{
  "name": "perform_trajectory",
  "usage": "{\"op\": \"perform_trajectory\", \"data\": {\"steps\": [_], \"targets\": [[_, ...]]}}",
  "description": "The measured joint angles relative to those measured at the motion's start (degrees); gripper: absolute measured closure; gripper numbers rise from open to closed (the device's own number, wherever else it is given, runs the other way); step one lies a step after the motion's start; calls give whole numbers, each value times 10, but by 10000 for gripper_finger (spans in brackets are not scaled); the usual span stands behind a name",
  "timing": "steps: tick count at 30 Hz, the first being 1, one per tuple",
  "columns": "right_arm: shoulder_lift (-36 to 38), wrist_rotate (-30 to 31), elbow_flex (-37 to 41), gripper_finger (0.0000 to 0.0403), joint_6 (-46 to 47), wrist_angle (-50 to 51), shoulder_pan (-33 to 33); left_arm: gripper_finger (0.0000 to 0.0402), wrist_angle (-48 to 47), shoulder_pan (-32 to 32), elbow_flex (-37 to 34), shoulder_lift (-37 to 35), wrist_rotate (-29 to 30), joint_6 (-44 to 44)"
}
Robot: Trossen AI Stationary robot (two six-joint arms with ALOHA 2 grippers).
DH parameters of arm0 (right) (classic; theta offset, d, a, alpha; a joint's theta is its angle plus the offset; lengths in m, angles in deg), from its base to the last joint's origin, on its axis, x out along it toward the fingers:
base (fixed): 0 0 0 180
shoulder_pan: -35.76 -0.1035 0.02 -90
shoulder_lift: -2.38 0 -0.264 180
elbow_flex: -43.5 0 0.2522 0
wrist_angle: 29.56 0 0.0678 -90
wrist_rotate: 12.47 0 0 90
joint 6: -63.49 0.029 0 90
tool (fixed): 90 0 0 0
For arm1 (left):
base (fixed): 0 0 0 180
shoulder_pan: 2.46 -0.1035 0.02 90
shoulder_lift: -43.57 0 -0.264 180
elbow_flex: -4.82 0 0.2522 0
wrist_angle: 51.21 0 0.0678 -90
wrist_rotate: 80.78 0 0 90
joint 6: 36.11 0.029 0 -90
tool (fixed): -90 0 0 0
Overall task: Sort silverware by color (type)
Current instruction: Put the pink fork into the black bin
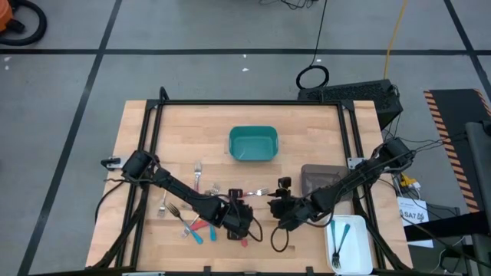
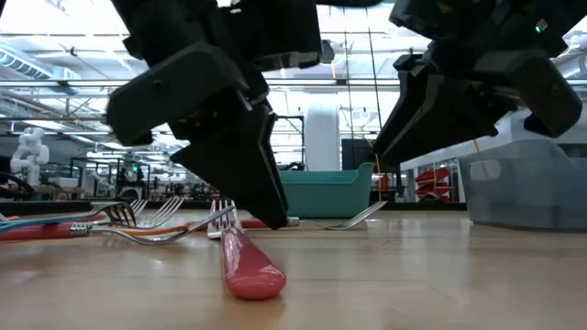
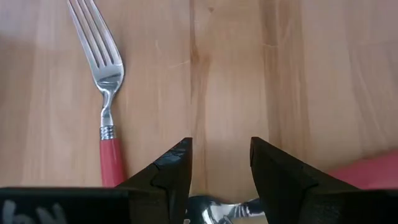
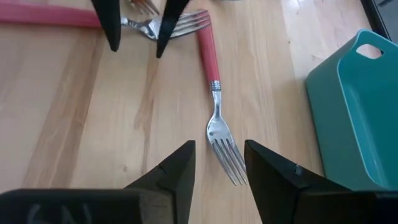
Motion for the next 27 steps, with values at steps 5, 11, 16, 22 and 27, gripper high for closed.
{"op": "perform_trajectory", "data": {"steps": [5,11,16,22,27], "targets": [[0,0,11,270,-7,-22,-2,241,-16,-3,0,-5,16,12],[0,0,21,270,-31,-22,-1,241,-57,-8,-1,-43,45,-9],[0,0,21,270,-84,-23,3,241,-52,-8,0,-65,57,-10],[0,-30,21,270,-179,-22,17,241,-48,-16,0,-70,56,-16],[0,-84,24,270,-204,-23,38,241,-45,-19,0,-70,56,-36]]}}
